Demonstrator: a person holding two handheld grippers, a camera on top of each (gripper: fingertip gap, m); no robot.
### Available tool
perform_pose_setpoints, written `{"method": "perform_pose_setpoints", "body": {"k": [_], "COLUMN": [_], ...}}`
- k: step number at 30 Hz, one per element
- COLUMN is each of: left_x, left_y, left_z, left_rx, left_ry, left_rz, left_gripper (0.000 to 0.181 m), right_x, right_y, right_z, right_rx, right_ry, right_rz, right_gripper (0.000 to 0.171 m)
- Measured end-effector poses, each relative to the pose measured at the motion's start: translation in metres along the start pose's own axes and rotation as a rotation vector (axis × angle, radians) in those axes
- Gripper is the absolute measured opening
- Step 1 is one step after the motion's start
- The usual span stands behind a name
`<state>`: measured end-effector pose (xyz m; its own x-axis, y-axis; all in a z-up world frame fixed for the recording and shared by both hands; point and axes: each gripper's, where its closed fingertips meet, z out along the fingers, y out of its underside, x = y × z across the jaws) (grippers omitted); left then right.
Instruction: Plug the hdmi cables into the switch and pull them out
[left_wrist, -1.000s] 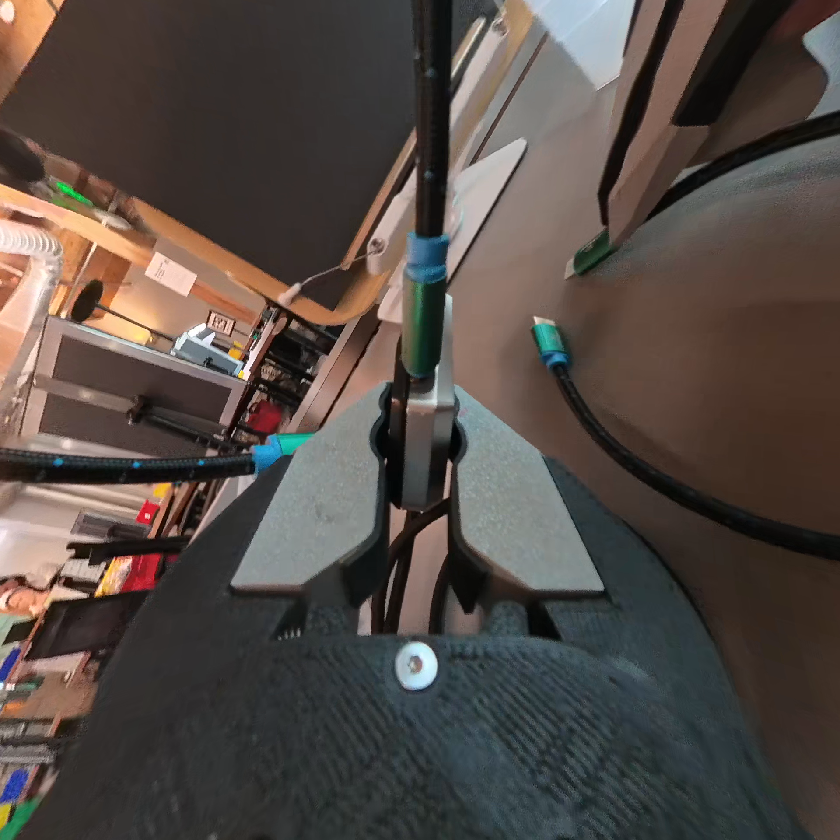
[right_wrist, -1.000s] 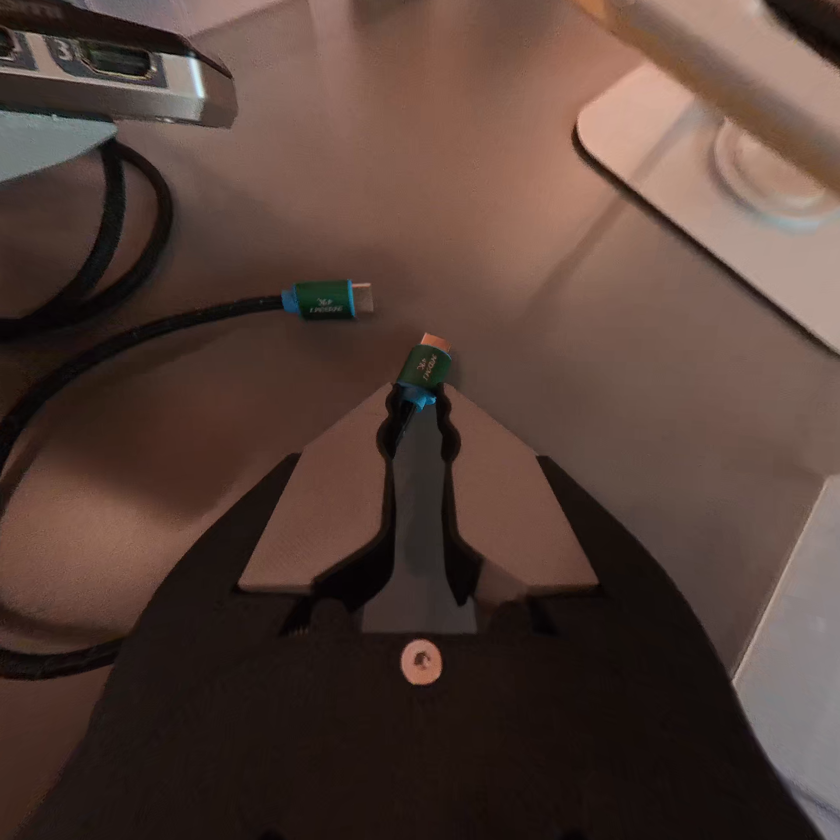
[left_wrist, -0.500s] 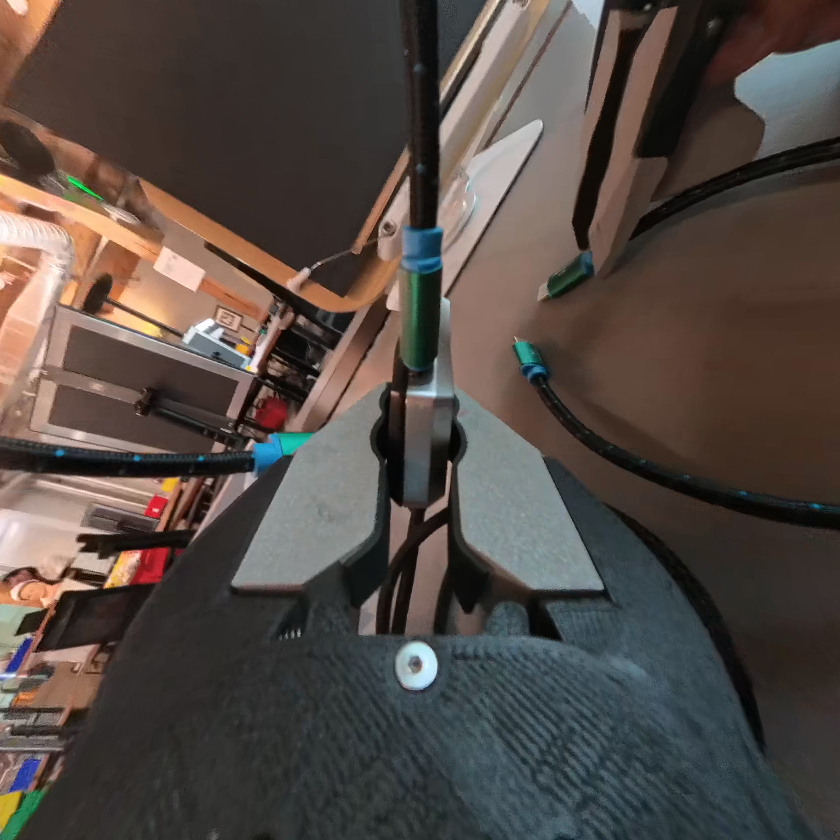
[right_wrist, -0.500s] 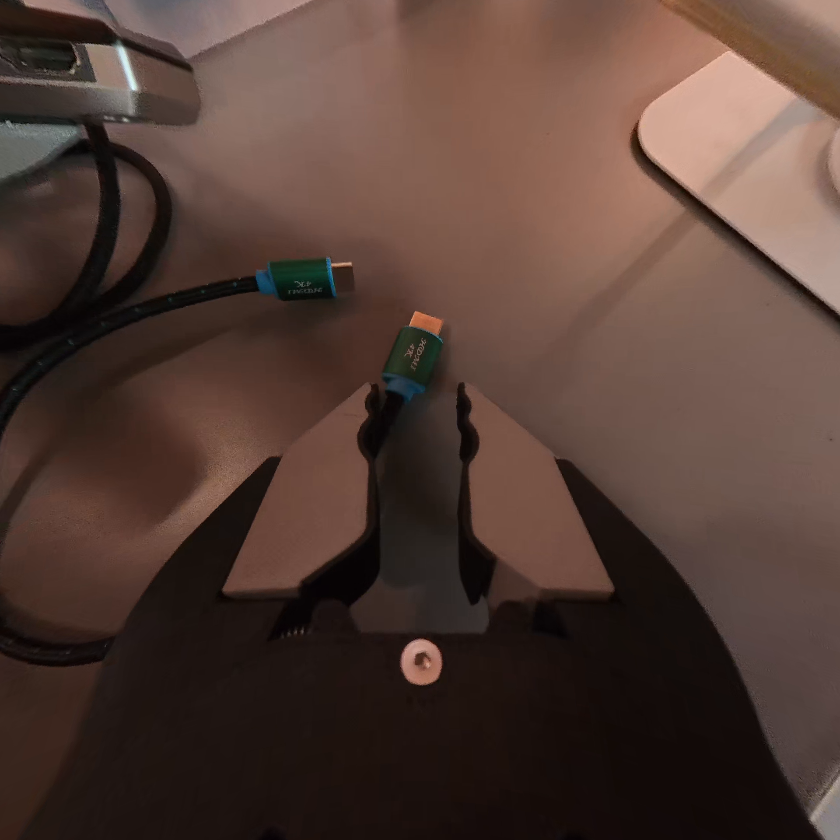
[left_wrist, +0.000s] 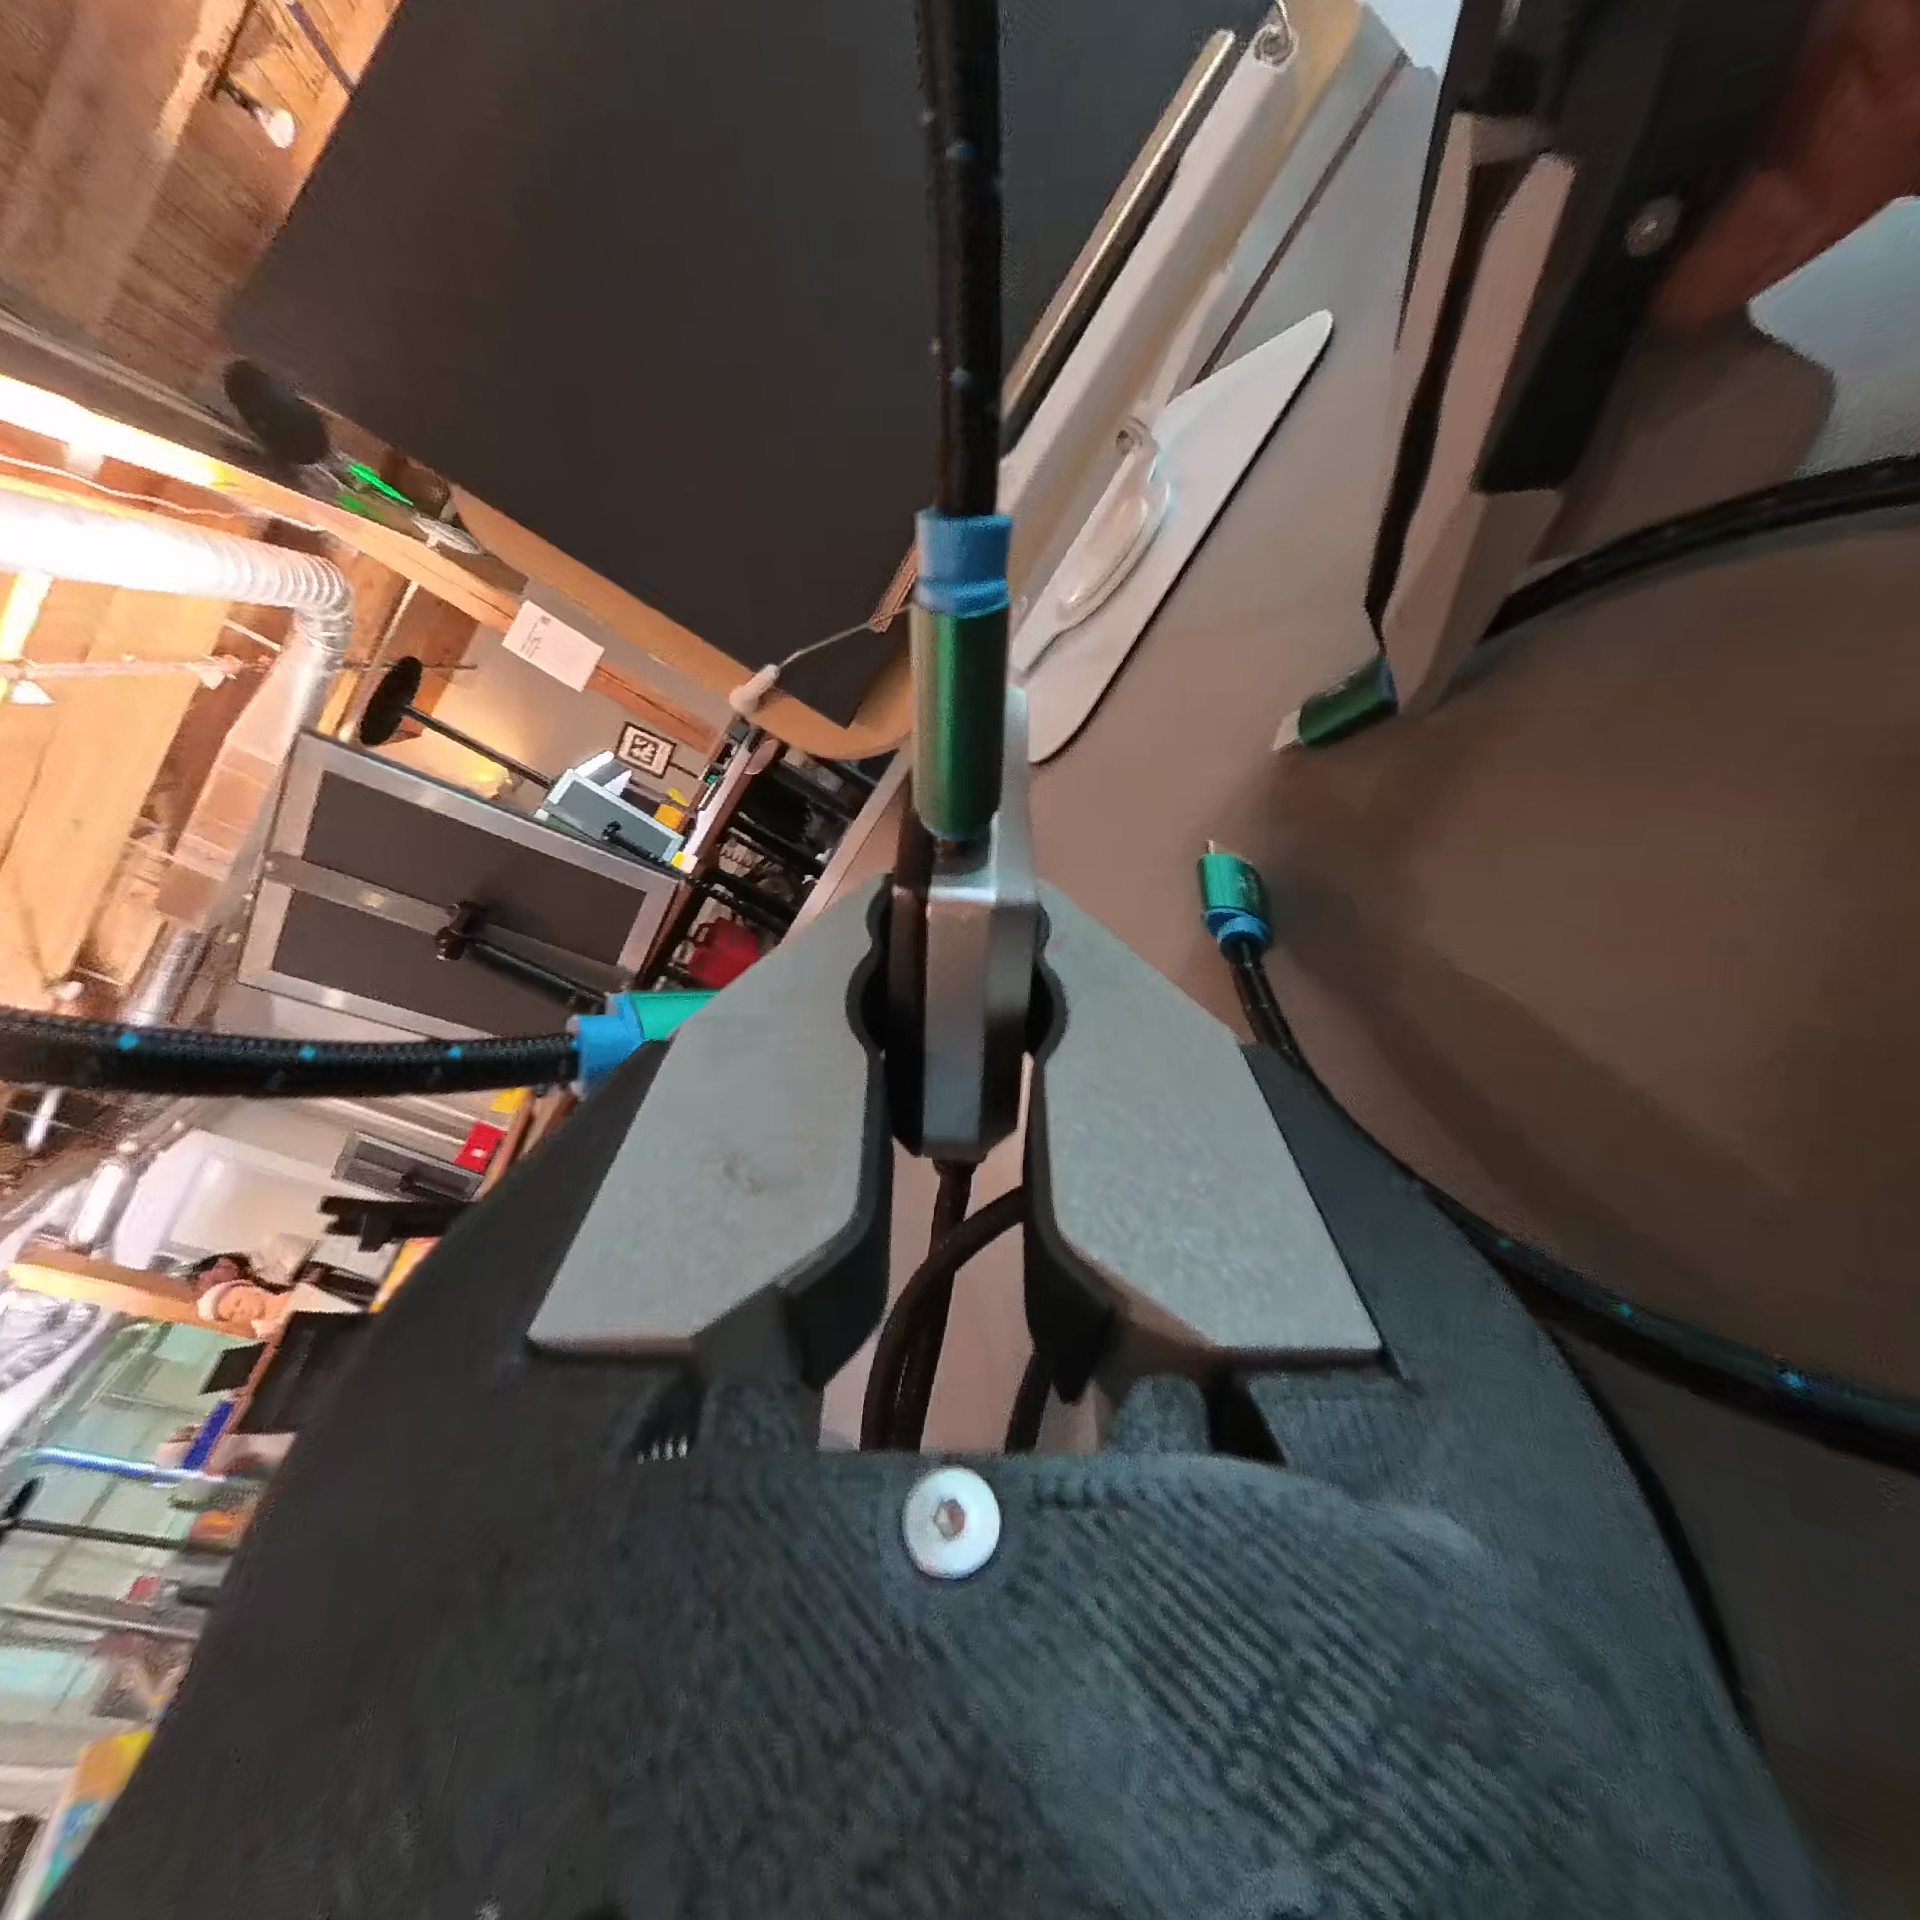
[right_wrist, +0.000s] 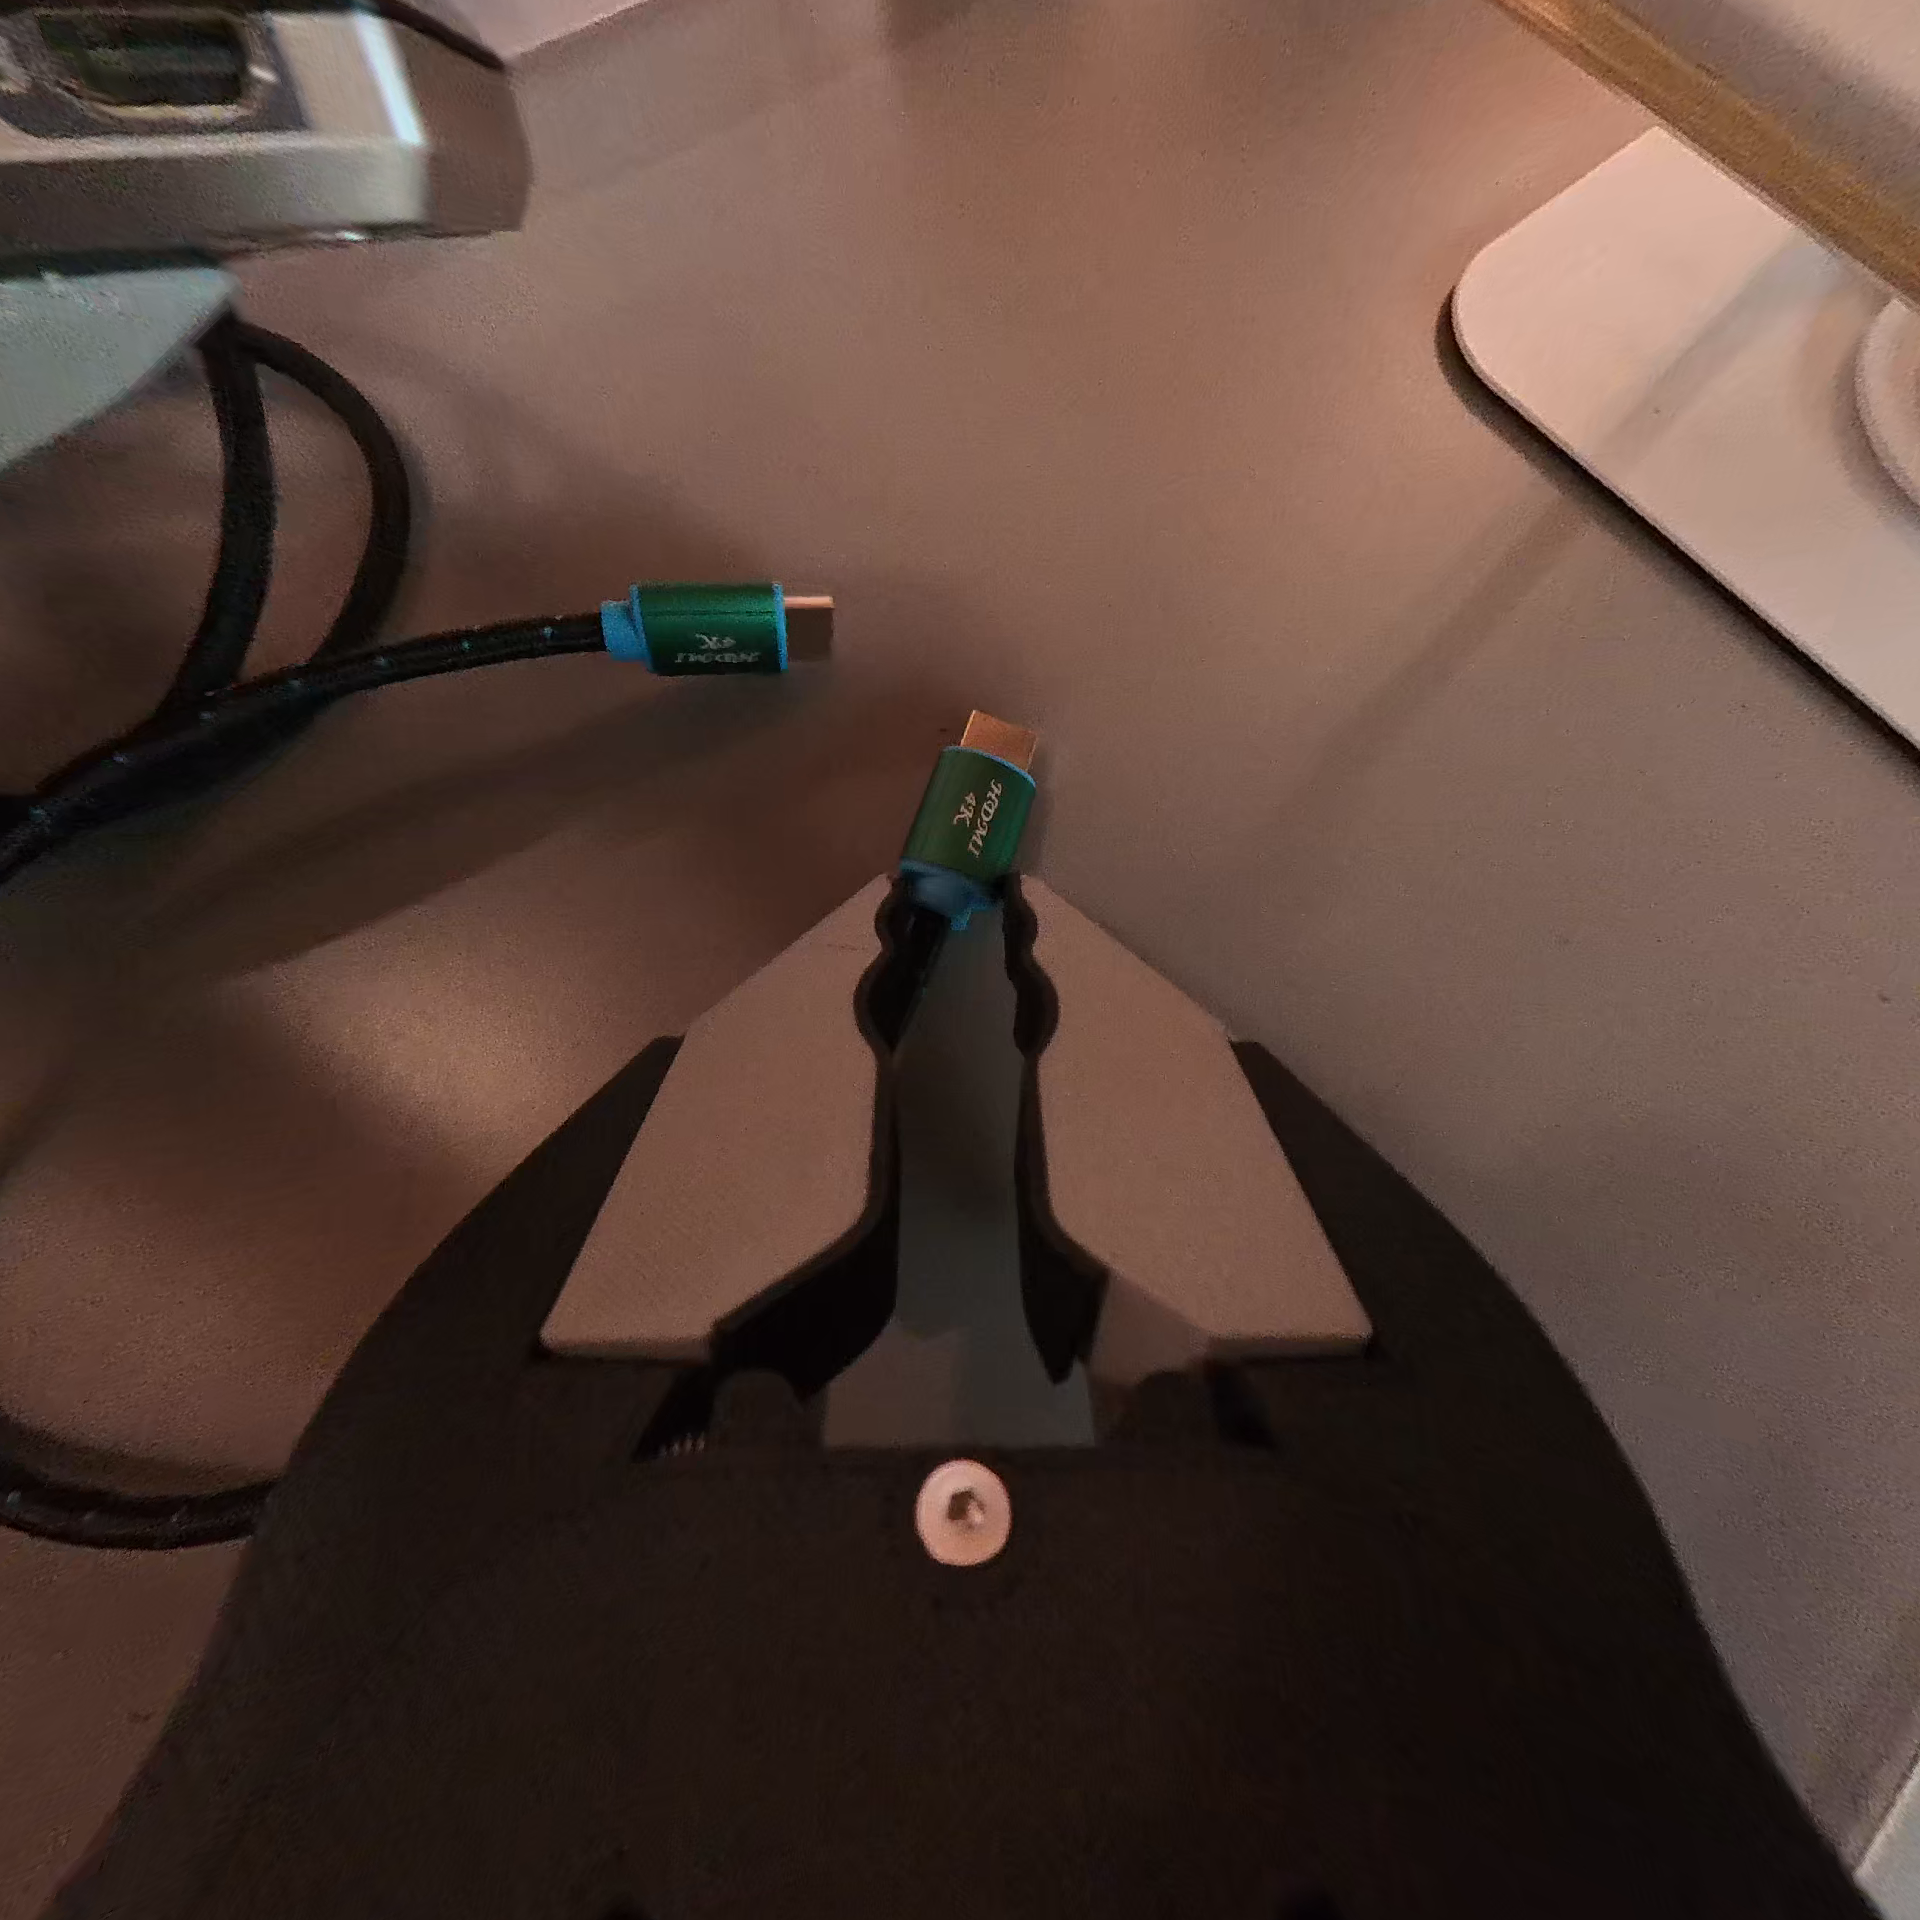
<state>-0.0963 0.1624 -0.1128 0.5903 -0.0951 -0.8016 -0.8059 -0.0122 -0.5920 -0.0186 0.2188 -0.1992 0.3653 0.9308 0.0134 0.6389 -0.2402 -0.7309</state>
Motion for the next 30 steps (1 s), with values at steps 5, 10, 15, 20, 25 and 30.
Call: {"method": "perform_pose_setpoints", "body": {"k": [5,10,15,20,25,30], "left_x": [0.012,0.015,0.014,0.013,0.015,0.016], "left_y": [-0.006,0.004,0.001,-0.008,-0.013,-0.016], "left_z": [0.016,0.042,0.07,0.076,0.072,0.07], "left_rx": [0.023,0.032,0.098,0.193,0.227,0.247], "left_ry": [0.016,0.038,0.017,-0.005,0.001,-0.027], "left_rz": [0.145,0.244,0.377,0.464,0.508,0.57], "left_gripper": [0.021,0.02,0.02,0.02,0.02,0.02], "right_x": [-0.009,0.004,0.007,-0.001,-0.01,-0.015], "right_y": [-0.012,-0.022,-0.034,-0.039,-0.041,-0.043], "right_z": [-0.006,-0.015,-0.031,-0.036,-0.04,-0.047], "right_rx": [0.076,0.158,0.221,0.233,0.242,0.255], "right_ry": [-0.024,-0.012,-0.028,-0.025,-0.019,-0.009], "right_rz": [-0.074,-0.129,-0.172,-0.217,-0.254,-0.298], "right_gripper": [0.014,0.014,0.014,0.014,0.014,0.014]}}
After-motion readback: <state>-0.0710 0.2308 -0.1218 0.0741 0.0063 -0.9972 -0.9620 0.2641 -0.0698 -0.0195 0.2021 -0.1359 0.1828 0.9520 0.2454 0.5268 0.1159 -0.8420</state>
